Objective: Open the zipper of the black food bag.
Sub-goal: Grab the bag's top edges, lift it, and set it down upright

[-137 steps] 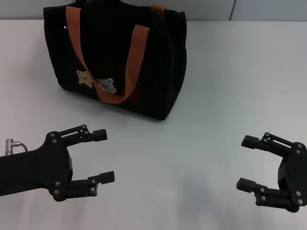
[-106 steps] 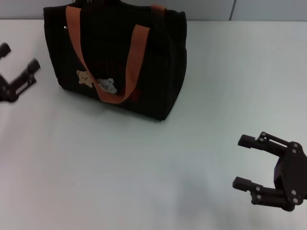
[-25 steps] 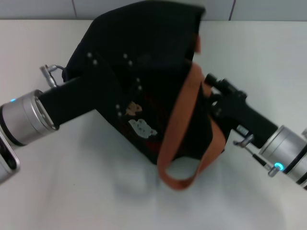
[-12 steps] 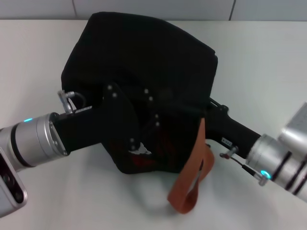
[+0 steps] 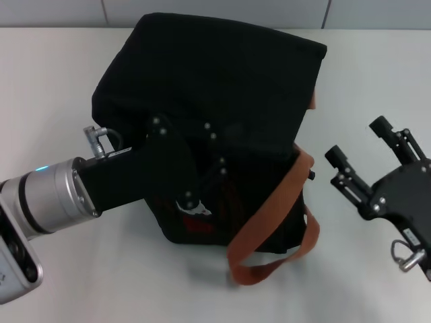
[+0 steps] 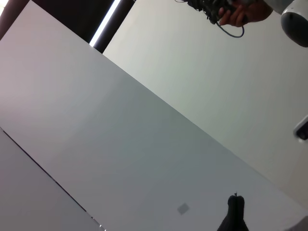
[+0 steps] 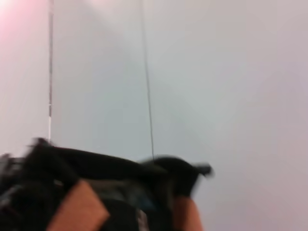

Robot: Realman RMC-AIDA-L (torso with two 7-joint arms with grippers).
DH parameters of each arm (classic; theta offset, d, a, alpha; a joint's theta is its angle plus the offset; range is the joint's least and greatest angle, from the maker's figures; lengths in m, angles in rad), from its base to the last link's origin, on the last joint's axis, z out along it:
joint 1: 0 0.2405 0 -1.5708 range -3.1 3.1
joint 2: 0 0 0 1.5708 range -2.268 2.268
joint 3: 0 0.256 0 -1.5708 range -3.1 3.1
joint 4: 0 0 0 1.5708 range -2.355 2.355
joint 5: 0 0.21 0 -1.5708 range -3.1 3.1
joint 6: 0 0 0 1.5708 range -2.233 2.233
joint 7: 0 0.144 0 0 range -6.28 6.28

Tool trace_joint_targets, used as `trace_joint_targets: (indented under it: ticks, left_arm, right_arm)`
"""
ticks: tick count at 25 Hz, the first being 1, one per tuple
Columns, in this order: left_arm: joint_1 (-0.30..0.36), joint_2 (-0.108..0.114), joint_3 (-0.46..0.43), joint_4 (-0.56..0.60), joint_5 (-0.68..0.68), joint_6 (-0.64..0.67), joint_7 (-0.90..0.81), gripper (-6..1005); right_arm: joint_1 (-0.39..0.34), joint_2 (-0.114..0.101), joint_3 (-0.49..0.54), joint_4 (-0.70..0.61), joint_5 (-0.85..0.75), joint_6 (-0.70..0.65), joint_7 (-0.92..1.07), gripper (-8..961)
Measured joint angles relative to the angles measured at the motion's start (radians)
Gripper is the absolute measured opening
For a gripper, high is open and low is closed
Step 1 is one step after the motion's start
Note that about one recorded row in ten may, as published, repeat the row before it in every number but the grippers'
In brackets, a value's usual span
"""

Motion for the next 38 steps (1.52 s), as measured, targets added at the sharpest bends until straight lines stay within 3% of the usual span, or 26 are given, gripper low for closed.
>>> trace_joint_targets:
  ticks: [9, 13, 28, 38]
  left_arm:
    - [-0.02, 0.0, 0.004, -0.014, 0.0, -0.011, 0.0, 96]
    - [-0.023, 0.0, 0.004, -0.017, 0.0, -0.013, 0.0, 93]
    - [-0.031, 0.0, 0.006, -0.017, 0.001, -0.005, 0.0, 93]
    - [-0.036, 0.0, 0.006, -0.019, 0.002, -0.003, 0.0, 92]
  right_arm:
    - [0.031, 0.001, -0.008, 0.153, -0.008, 0.027, -0.379, 809]
    - [0.064, 0.001, 0.004, 0.169, -0.003, 0.092, -0.405, 809]
    - [0.096, 0.001, 0.051, 0.207, -0.003, 0.144, -0.554, 809]
    - [0.041, 0.001, -0.001, 0.189, -0.053, 0.082, -0.554, 809]
